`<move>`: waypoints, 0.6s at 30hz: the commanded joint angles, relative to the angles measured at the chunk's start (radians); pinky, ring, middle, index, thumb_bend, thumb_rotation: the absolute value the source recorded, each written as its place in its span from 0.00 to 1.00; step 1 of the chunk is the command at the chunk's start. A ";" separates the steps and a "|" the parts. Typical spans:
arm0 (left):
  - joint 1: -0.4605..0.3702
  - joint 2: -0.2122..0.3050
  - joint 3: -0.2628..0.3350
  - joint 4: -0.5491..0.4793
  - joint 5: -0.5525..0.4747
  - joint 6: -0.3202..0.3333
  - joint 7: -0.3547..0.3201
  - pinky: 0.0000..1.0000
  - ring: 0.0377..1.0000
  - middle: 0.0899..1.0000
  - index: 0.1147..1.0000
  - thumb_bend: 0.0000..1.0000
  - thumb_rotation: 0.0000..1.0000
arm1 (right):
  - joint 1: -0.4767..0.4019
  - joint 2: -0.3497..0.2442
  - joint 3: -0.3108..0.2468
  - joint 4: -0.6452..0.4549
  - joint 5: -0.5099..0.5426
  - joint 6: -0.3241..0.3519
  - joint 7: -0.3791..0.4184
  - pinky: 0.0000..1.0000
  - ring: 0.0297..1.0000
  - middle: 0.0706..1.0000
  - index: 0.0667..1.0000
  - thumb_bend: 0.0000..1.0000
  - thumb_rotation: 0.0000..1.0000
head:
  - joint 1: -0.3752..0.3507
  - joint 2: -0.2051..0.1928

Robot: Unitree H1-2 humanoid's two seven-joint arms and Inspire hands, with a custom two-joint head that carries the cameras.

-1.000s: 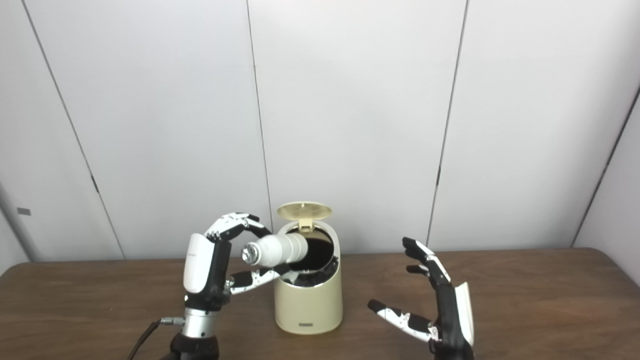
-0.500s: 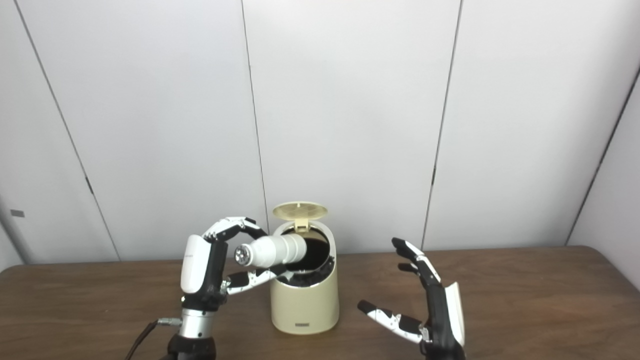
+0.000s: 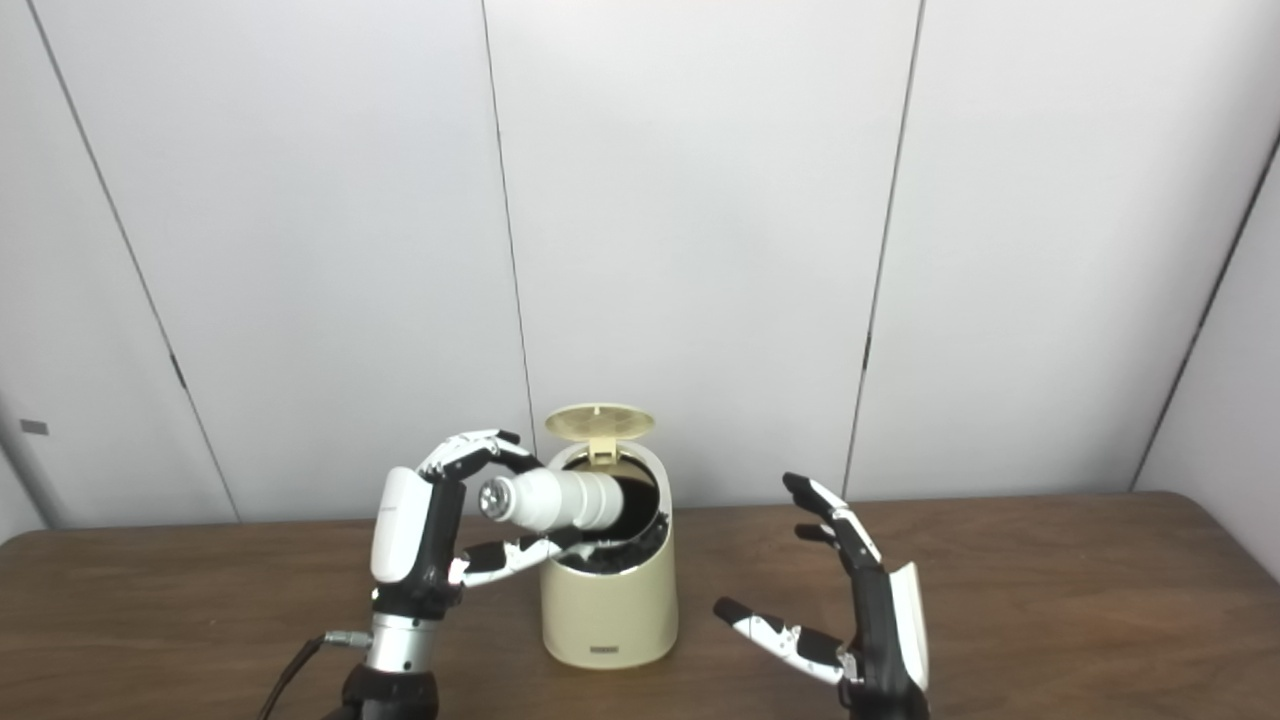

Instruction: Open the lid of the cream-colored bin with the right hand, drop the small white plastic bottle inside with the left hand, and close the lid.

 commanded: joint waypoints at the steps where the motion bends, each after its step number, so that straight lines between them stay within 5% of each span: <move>1: -0.044 0.000 0.024 -0.018 -0.012 -0.017 -0.012 0.81 0.73 0.62 0.59 0.91 0.23 | -0.030 0.006 -0.004 -0.022 -0.006 -0.021 0.001 0.68 0.79 0.79 0.76 0.60 0.17 | -0.001 -0.001; 11: -0.028 -0.035 0.109 -0.020 -0.002 -0.016 -0.109 0.87 0.77 0.65 0.62 1.00 0.39 | -0.032 0.009 -0.006 -0.016 -0.001 -0.025 -0.001 0.69 0.80 0.79 0.76 0.61 0.18 | -0.006 -0.002; 18: -0.029 -0.064 0.171 -0.007 0.034 -0.015 -0.148 0.87 0.78 0.66 0.62 1.00 0.42 | -0.034 0.014 -0.007 -0.020 -0.004 -0.025 0.001 0.69 0.80 0.80 0.76 0.60 0.18 | -0.010 -0.003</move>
